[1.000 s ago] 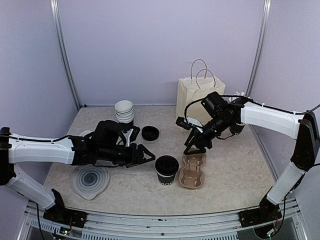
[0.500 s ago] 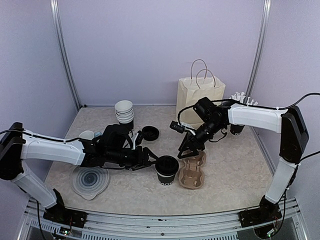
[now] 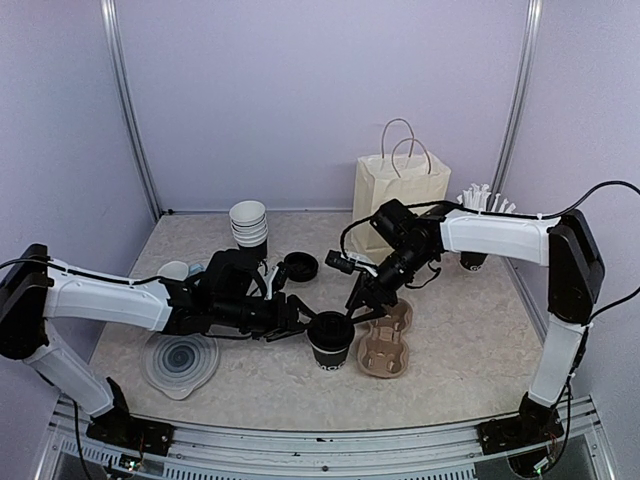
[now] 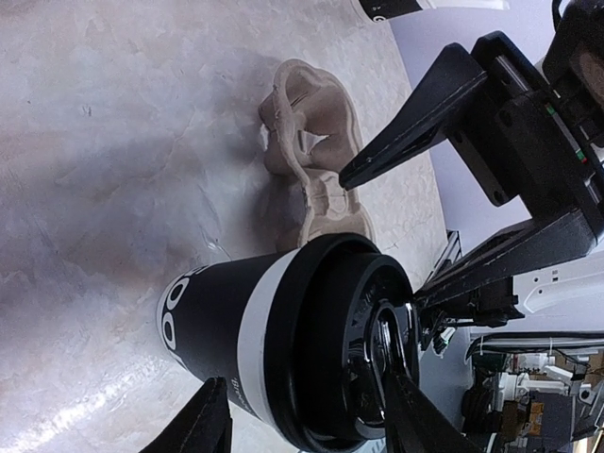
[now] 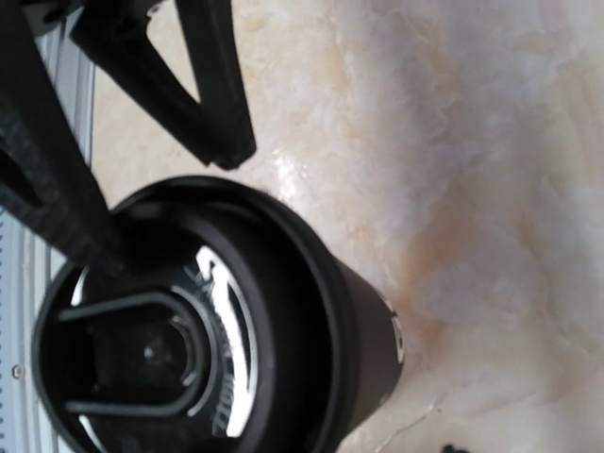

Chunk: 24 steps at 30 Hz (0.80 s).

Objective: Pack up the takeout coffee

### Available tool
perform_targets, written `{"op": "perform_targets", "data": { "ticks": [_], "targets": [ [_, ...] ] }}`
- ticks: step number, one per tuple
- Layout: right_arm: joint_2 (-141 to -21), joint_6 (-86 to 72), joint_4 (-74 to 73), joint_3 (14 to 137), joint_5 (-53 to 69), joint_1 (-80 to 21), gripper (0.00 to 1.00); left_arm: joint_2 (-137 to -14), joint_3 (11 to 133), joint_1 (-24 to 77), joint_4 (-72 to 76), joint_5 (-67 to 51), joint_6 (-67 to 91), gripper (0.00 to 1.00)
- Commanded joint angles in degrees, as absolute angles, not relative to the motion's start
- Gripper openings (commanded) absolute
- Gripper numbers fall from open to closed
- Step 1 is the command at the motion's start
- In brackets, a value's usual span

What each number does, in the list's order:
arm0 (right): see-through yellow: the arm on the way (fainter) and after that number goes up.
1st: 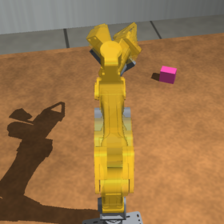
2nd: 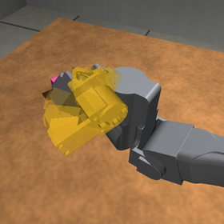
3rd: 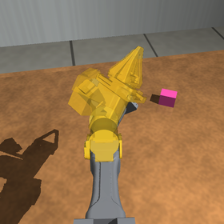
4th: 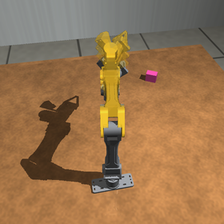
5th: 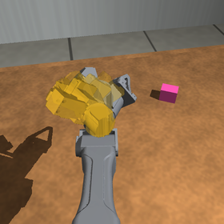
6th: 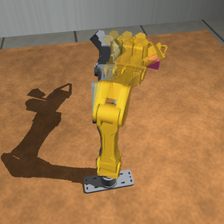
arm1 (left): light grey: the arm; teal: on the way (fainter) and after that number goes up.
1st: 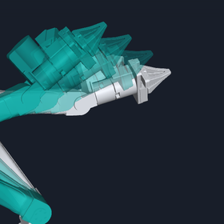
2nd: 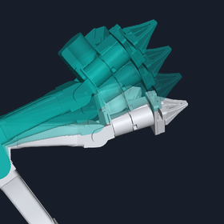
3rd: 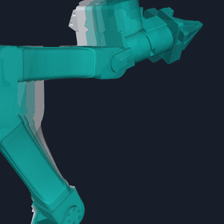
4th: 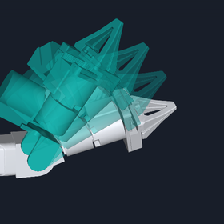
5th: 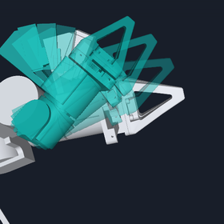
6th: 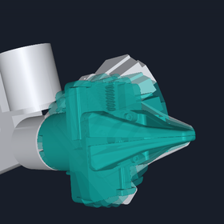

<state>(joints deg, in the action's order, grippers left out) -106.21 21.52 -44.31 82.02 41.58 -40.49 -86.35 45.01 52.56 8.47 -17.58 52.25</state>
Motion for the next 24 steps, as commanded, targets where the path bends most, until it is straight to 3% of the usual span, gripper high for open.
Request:
{"op": "perform_targets", "data": {
  "ticks": [1,7,18,24],
  "targets": [
    [-107.73,21.36,-45.44,83.67,40.88,-41.6,0.63,-86.66,43.75,52.99,9.91,-17.82,52.0,0.55],
    [-108.45,20.59,-45.13,83.76,39.46,-41.75,0.63,-87.25,42.31,52.74,9.19,-16.85,51.83,0.51],
    [-110.73,19.83,-44.54,81.68,38.8,-41.97,0.61,-90.64,37.12,49.64,10.29,-17.08,52.71,0.33],
    [-113.13,19.15,-44.45,80.81,38.33,-42.03,0.56,-93.28,34.75,47.58,10.14,-16.74,51.99,0.31]
  ]
}}
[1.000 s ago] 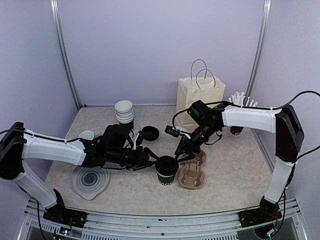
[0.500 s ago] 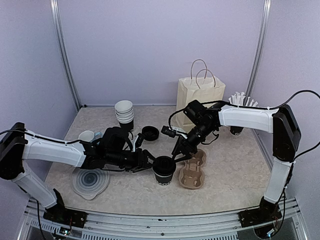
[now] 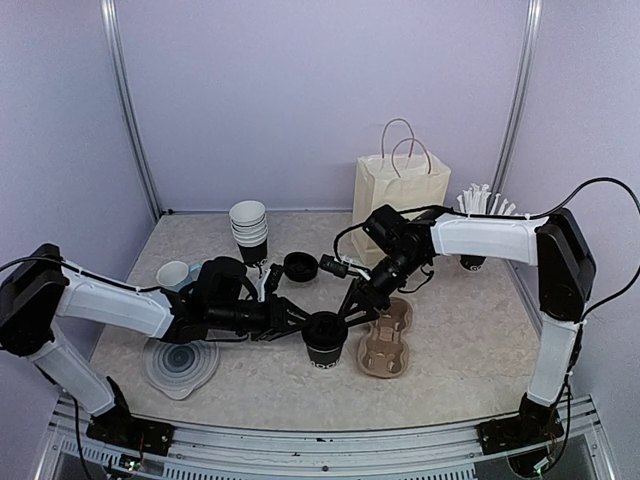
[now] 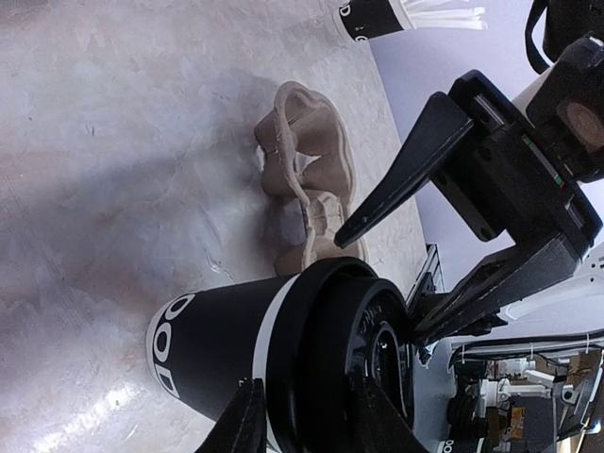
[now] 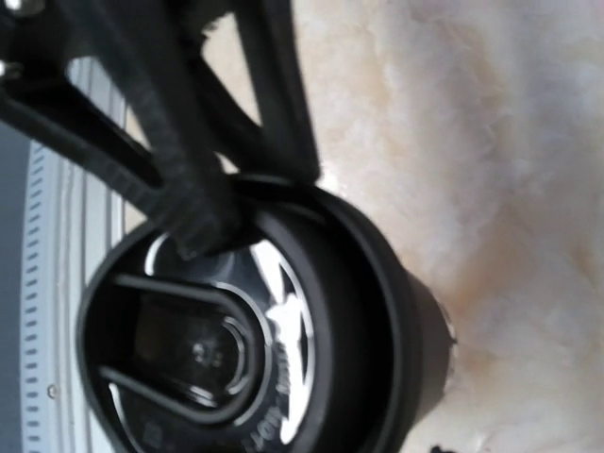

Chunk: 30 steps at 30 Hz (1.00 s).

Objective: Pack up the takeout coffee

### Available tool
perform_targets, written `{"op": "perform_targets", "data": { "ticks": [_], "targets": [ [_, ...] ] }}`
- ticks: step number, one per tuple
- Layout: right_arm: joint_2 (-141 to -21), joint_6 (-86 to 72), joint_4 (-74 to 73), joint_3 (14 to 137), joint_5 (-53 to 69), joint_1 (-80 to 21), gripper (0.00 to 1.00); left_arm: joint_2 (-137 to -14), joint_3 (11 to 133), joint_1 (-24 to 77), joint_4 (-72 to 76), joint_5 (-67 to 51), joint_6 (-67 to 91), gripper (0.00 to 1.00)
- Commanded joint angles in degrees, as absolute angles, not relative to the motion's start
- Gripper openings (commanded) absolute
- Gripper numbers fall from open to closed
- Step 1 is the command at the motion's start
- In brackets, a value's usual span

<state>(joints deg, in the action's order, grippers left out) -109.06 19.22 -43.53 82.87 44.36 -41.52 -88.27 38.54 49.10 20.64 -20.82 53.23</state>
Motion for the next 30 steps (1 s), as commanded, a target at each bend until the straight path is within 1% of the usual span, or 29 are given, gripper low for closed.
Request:
{"op": "perform_targets", "data": {
  "ticks": [1,7,12,17,21,25,30],
  "targets": [
    [-113.48,19.04,-44.35,80.66,38.2,-42.05,0.56,-93.72,34.98,47.56,9.4,-16.44,51.52,0.31],
    [-114.48,18.56,-44.36,80.29,36.91,-42.04,0.55,-97.52,36.05,47.99,7.46,-15.41,49.49,0.31],
    [-113.39,19.08,-44.49,79.99,35.97,-41.95,0.55,-95.8,39.37,49.64,4.2,-12.36,47.26,0.33],
    [-108.76,21.44,-46.82,81.28,43.23,-41.57,0.69,-91.05,45.93,51.45,0.51,-7.31,43.17,0.41],
    [-106.08,22.44,-47.86,80.93,45.78,-41.38,0.76,-87.59,50.28,51.24,0.18,-4.75,40.1,0.47],
    [-105.35,23.04,-48.15,79.53,47.0,-41.24,0.79,-86.38,54.23,51.46,-2.34,-5.78,37.8,0.54],
    [-104.21,23.64,-48.87,79.44,44.79,-41.15,0.78,-84.7,54.58,52.79,-6.72,-4.07,40.11,0.56]
  ]
}}
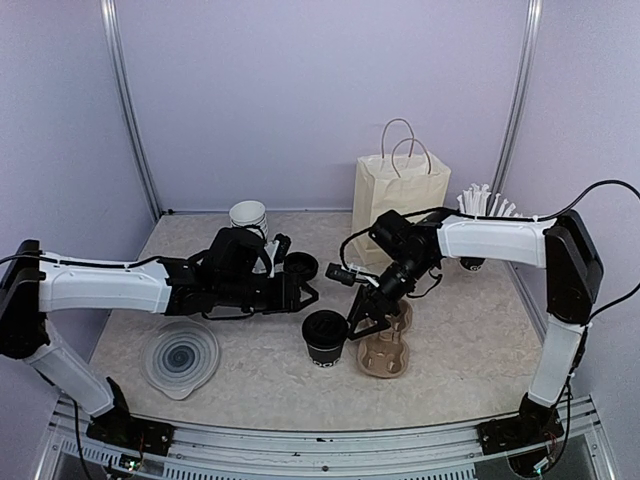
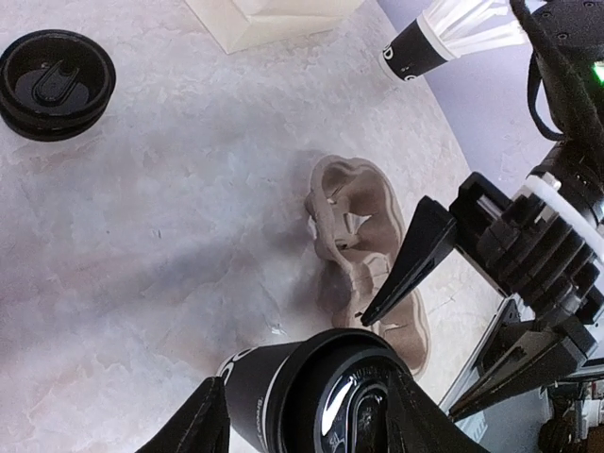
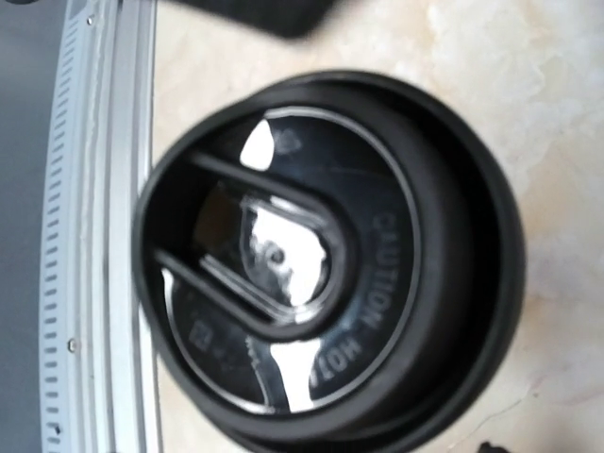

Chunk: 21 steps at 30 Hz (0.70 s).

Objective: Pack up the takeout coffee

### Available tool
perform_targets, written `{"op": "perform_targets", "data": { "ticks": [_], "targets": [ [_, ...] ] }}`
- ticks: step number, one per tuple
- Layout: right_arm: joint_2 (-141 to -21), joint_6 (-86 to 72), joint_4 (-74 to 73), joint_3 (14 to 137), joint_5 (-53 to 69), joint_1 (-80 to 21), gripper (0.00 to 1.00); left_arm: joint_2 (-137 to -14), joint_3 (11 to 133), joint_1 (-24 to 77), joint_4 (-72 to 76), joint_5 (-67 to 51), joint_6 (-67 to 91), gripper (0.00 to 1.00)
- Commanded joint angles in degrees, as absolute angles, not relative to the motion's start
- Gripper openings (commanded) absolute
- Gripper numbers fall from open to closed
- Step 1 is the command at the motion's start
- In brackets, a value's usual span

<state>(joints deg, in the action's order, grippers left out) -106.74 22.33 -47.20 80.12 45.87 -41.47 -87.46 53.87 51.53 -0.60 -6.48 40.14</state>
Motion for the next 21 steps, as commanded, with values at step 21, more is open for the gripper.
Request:
{"op": "perform_targets", "data": {
  "ticks": [21],
  "targets": [
    [-110.11,25.47,-48.45,86.58,49.24,-38.15,0.69,-83.12,44.92,56.99,-0.44,-9.36,52.06,0.5]
  ]
}}
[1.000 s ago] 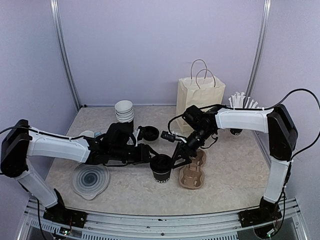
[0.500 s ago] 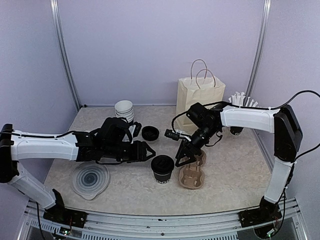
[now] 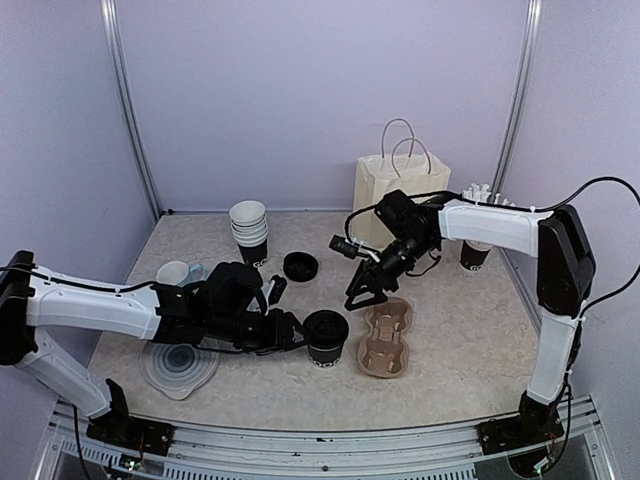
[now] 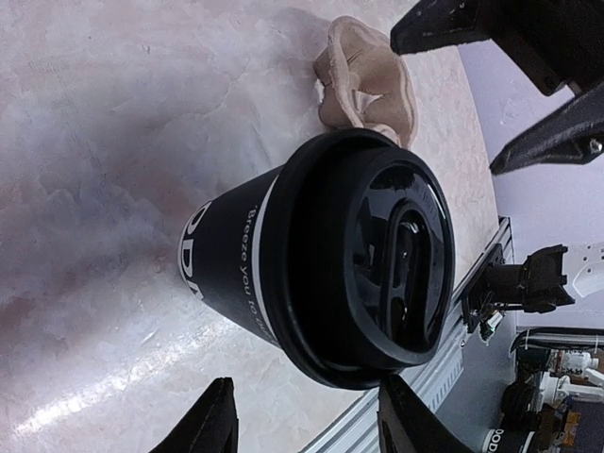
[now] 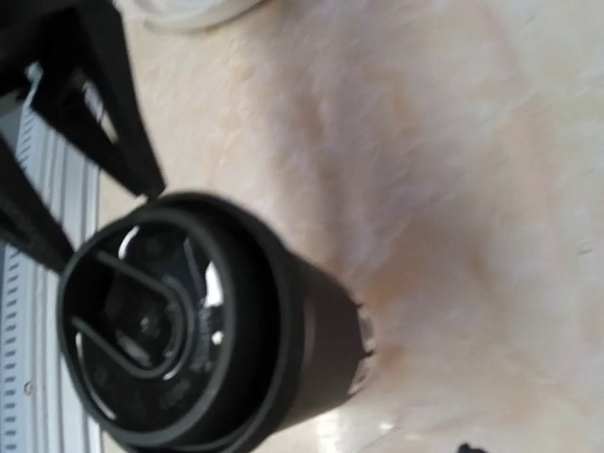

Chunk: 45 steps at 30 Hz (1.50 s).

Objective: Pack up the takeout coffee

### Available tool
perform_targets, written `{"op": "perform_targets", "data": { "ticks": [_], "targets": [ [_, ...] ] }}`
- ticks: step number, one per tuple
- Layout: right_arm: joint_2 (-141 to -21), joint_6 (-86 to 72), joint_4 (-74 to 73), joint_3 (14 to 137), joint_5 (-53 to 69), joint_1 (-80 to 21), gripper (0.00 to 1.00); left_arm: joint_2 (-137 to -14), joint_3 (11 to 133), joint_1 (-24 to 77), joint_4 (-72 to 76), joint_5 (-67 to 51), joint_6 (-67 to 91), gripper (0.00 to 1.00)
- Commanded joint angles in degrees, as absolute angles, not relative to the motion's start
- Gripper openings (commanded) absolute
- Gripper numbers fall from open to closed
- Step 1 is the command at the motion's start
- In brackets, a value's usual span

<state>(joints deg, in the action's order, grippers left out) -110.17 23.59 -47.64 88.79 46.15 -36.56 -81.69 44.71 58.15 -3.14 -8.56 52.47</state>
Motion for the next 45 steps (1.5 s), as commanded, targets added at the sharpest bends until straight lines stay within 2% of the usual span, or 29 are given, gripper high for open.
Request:
{"op": "perform_targets", "data": {
  "ticks": [1,10,18,22,28,37,45],
  "targets": [
    [-109.64,25.89,-48.46,85.78,49.41,-38.56,0.69,-83.58,44.77,56.24,-0.45,-9.63,51.88,0.5],
    [-105.86,28.63,-49.88,80.0,50.08,-41.19,0.69,-85.28,45.94,49.8,-0.44,-11.67,47.22,0.48],
    [-103.98,27.93,-50.61,77.18,46.7,-40.81,0.68,-85.63,46.43,49.9,1.7,-12.25,47.16,0.49],
    [-104.4,25.26,-49.37,78.15,47.0,-38.21,0.64,-82.59,45.38,51.03,1.92,-10.81,49.11,0.48],
    [-108.33,22.61,-48.91,82.9,46.96,-37.06,0.56,-81.15,43.84,51.28,5.08,-13.16,53.22,0.42],
    [-112.2,20.9,-48.84,86.78,47.21,-36.98,0.55,-82.96,44.09,52.73,5.19,-13.4,54.22,0.35],
    [-114.04,20.45,-48.44,87.25,48.06,-36.95,0.55,-84.49,43.36,52.26,4.9,-13.42,53.78,0.33]
  ]
}}
